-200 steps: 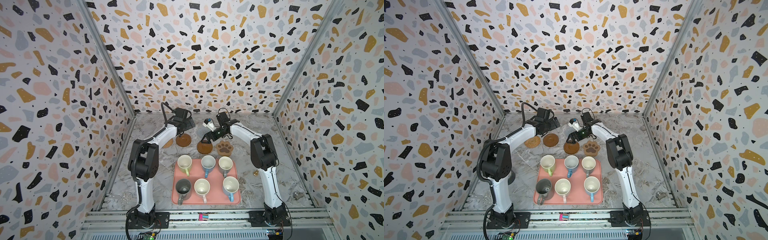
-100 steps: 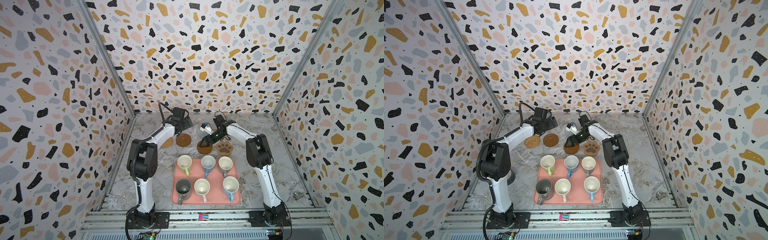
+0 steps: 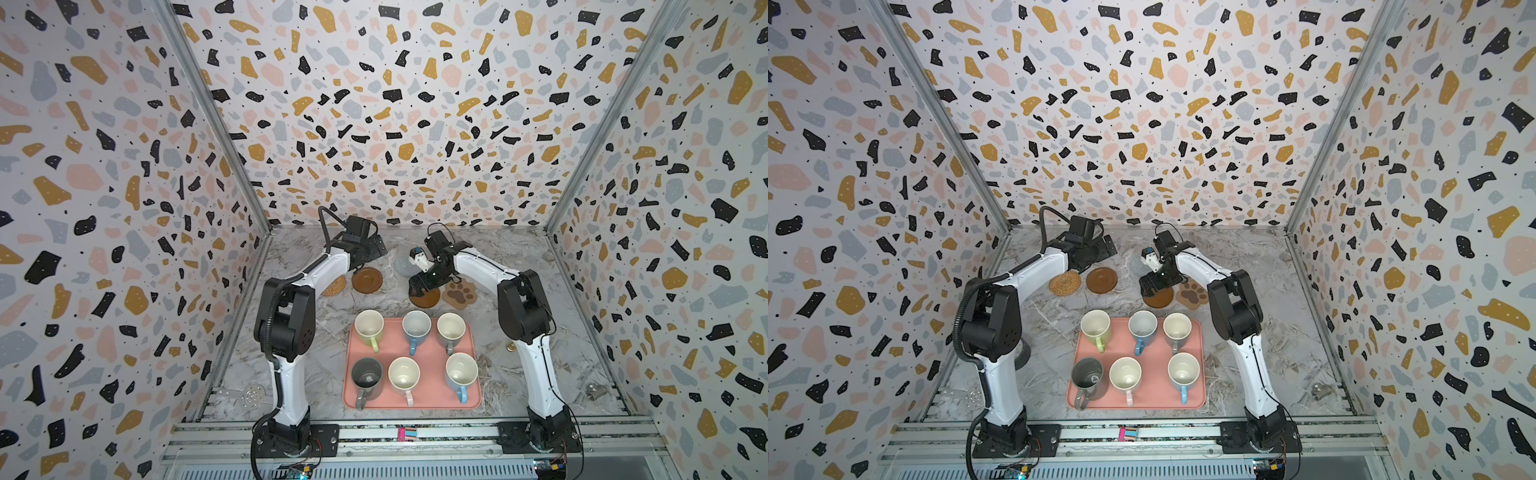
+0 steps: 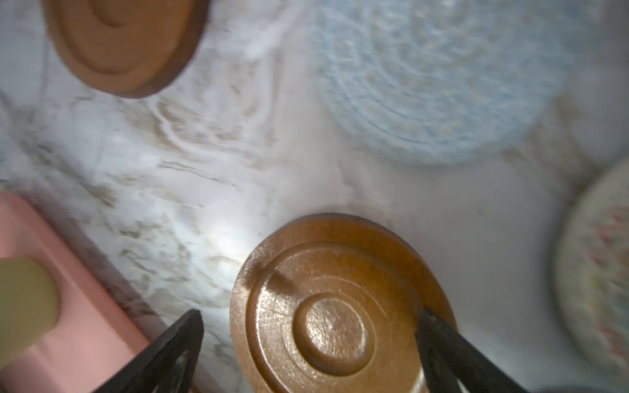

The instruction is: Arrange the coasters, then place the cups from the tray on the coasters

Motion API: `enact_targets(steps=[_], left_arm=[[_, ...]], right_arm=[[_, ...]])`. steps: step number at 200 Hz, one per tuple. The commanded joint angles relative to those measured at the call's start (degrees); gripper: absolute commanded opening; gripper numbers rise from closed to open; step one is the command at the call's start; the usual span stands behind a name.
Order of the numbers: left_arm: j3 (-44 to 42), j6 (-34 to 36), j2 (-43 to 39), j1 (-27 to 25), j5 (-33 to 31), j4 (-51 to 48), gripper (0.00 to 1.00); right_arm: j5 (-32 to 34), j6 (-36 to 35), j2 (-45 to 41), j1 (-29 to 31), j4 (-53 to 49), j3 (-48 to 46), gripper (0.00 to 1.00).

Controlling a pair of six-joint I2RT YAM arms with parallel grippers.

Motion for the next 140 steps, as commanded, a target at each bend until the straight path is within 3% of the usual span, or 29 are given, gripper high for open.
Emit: enact_targets(steps=[1, 47, 96, 140], left_arm=[[1.55, -0.29, 1.58, -0.27, 1.63, 1.08, 1.00], [6.10, 0.55, 5.19, -2.36, 2.61, -0.35, 1.00], [13.49, 0.84, 10.86, -5.65, 4.78, -1.34, 1.00], [19.44, 0.86, 16.28, -8.03, 7.79, -1.42, 1.00]], right_arm=[[10.82, 1.80, 0.51, -3.98, -4.81, -3.20, 0.99], [14.63, 1.85, -0.69, -8.67, -5.25, -3.62, 0.99], [14.46, 0.55, -1.07, -11.18, -5.12, -2.81, 0.99], [7.52, 2.61, -3.80, -14.26, -2.67, 0.25, 0.99]])
